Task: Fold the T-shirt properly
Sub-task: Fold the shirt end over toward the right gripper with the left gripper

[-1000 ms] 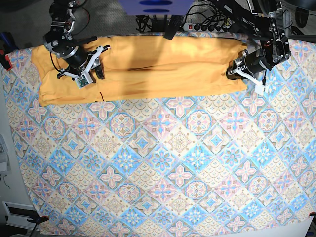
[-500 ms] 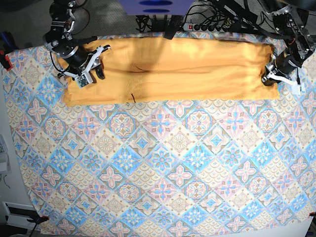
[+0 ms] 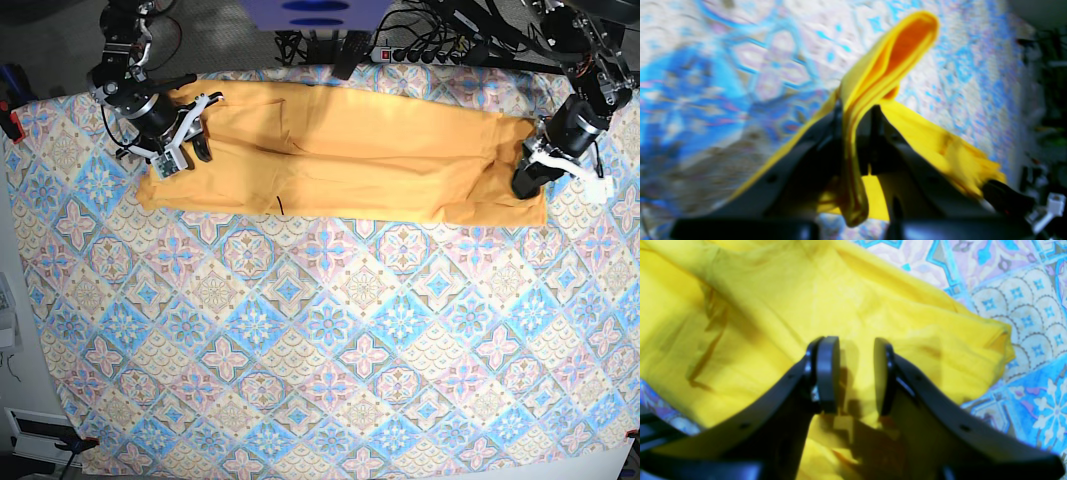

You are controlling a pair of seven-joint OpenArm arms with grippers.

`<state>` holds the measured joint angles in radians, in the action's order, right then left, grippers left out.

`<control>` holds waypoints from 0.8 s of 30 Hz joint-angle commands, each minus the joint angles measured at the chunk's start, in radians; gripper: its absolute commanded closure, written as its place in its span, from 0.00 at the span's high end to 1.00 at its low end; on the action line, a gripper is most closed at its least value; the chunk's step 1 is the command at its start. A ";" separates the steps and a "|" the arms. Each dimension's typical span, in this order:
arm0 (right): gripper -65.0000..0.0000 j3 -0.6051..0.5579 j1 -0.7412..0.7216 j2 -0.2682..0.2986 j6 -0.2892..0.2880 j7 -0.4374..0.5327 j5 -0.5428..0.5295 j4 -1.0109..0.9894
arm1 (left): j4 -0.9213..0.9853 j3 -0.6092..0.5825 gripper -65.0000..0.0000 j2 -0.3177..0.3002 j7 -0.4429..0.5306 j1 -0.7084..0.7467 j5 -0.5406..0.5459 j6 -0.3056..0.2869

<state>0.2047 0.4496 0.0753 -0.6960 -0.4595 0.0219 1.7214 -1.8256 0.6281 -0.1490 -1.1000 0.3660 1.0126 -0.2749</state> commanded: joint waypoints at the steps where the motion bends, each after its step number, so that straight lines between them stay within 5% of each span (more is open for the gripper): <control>1: 0.26 0.003 -0.001 0.007 -0.002 0.021 -0.013 0.021 | -0.023 -0.018 0.00 -0.001 0.014 -0.006 0.044 -0.010; 10: 0.26 0.003 0.002 0.007 -0.002 0.021 -0.013 0.021 | 0.005 -0.073 0.00 0.165 0.016 -0.058 0.039 -0.008; 24: 0.26 0.011 0.002 0.008 -0.002 0.021 -0.013 0.021 | 0.146 -0.233 0.00 0.245 0.024 -0.071 0.039 -0.007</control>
<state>0.2104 0.4519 0.0757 -0.6960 -0.4576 0.0223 1.7218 -1.6665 0.4019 0.0944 -1.0756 0.3000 1.0267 -0.2710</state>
